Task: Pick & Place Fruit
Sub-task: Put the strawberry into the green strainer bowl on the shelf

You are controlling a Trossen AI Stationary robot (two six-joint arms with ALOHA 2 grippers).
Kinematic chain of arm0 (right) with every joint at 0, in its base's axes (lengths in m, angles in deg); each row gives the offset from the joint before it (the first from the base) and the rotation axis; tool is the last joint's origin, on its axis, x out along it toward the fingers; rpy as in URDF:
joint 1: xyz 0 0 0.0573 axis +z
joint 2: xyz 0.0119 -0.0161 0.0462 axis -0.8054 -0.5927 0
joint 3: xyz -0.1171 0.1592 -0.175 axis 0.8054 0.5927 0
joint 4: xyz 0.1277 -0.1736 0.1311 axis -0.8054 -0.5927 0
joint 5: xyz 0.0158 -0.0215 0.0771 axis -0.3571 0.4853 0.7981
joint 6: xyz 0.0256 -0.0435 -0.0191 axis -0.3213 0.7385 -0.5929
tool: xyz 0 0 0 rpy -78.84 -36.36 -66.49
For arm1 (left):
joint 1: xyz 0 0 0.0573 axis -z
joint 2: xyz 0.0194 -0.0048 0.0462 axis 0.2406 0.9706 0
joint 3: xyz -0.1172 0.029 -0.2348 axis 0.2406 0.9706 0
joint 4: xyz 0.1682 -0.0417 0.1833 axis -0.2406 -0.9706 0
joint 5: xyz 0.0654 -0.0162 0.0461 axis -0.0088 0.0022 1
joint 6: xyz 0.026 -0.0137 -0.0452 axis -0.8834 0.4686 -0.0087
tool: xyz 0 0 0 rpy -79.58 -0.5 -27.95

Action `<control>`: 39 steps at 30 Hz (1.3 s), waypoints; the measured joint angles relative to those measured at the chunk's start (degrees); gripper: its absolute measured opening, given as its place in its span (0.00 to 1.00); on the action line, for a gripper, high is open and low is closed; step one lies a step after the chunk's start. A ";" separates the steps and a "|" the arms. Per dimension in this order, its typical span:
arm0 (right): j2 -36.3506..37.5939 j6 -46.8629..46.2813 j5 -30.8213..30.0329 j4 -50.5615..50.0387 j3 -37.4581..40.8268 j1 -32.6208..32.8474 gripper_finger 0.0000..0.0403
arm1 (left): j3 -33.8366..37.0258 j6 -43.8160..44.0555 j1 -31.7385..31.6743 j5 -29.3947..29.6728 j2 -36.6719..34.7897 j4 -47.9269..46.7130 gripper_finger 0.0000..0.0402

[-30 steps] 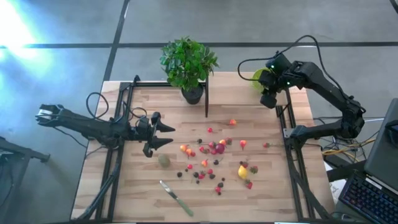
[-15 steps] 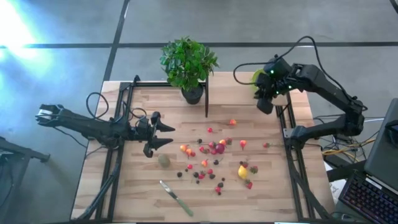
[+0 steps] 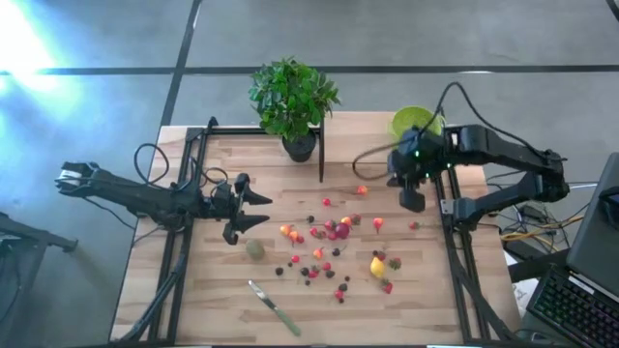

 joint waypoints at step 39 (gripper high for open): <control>5.42 -27.11 -3.59 -16.52 24.66 16.74 0.05 | 2.23 -9.85 -0.18 2.43 -10.92 -27.29 0.57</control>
